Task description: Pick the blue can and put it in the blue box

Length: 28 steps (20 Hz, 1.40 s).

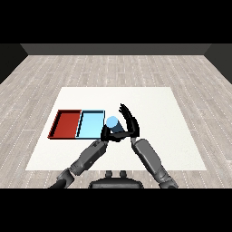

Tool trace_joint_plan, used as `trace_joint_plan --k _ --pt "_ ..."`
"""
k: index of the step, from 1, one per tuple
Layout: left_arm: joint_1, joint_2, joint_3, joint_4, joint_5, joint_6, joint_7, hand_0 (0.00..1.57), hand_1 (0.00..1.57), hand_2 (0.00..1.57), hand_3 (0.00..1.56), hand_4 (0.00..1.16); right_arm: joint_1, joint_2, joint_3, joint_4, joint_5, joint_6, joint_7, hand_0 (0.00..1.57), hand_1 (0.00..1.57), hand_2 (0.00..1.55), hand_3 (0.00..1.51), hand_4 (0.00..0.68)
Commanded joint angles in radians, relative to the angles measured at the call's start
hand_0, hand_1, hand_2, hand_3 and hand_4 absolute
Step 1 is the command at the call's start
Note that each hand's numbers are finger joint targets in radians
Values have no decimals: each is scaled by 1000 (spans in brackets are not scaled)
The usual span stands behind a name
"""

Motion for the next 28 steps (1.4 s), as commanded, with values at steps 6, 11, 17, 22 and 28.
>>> trace_joint_plan --k 6,11,17,22,28 --pt "-48 92 112 19 -57 -31 48 1571 1571 1571 1530 1150 120 -29 -171 -131 -137 98 -110 0 0 0 0 0" --pt "-91 187 156 76 -101 6 93 1571 1571 1571 1515 1144 211 -82 -273 -216 -210 114 -92 0 0 0 0 0" --pt "-111 336 187 94 -142 22 256 1571 1571 1571 1514 1150 265 -63 -291 -156 -232 159 -148 0 0 0 0 0" --pt "-193 295 132 319 -251 119 342 1571 1571 1571 1479 1042 288 -79 -331 -137 -262 199 -166 0 0 0 0 0" --pt "-245 232 71 539 -318 144 548 1437 1437 1353 1181 940 301 -44 -293 -152 -225 162 -170 0 0 0 0 0"
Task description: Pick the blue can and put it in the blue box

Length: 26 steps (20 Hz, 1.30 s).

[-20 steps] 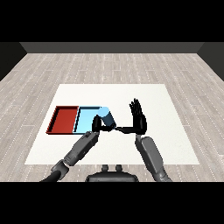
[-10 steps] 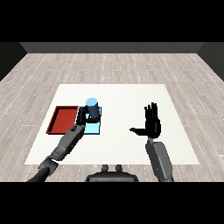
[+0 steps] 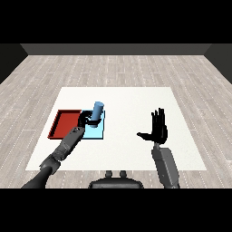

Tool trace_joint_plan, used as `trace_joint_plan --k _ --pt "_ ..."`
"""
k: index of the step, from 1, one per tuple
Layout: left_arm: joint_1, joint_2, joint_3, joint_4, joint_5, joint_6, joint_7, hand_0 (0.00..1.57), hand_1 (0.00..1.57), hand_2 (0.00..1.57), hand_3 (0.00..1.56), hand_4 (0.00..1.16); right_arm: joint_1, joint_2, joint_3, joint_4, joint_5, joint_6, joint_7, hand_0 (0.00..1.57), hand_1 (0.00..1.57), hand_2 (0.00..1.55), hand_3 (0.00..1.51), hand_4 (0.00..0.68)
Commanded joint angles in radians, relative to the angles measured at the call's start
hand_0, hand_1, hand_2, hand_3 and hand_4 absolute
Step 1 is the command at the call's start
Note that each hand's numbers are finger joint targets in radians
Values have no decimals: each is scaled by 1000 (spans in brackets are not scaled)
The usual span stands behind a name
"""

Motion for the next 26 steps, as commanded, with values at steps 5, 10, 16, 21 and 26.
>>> trace_joint_plan --k 5,10,16,21,26 --pt "-69 -83 -42 342 -66 -43 220 650 650 585 236 917 -23 0 -55 68 -39 36 -30 0 0 0 0 0" --pt "-80 -148 55 442 -18 17 188 1377 1377 1203 0 757 -19 -5 -52 119 -10 43 -47 0 0 0 0 0" --pt "-119 -81 82 495 -24 -116 201 0 0 0 0 0 -33 1 -70 149 -7 44 -59 0 0 0 0 0" --pt "-151 -106 73 507 -57 -75 233 0 0 0 0 0 -32 26 -55 162 9 59 -102 0 0 0 0 0" --pt "-94 -93 150 428 -2 25 31 0 0 0 0 0 7 17 -41 120 13 82 -92 0 0 0 0 0"
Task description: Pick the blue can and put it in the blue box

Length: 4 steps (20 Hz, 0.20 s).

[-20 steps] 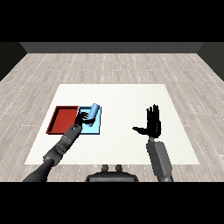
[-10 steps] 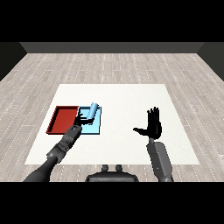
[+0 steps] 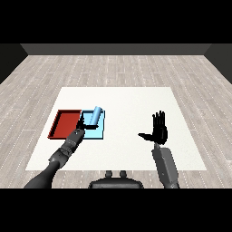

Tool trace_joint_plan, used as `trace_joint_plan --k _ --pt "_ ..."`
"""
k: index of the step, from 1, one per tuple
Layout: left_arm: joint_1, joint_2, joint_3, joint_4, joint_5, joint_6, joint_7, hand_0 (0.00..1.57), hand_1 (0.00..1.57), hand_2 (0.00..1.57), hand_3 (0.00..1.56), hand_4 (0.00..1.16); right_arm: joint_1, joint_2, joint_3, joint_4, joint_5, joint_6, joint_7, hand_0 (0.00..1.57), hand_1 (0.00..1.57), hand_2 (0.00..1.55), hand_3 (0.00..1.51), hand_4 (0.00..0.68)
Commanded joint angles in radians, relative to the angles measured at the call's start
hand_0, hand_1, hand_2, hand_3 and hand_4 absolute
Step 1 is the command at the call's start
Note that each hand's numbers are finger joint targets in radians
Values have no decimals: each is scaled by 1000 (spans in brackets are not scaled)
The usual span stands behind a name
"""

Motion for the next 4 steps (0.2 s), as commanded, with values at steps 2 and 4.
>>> trace_joint_plan --k 2,4 --pt "-32 13 72 -124 56 32 -180 0 0 0 0 0 3 -10 1 18 1 28 -6 0 0 0 0 0" --pt "-6 29 86 -130 53 18 -246 0 0 0 0 0 25 -17 10 -6 20 26 -7 0 0 0 0 0"
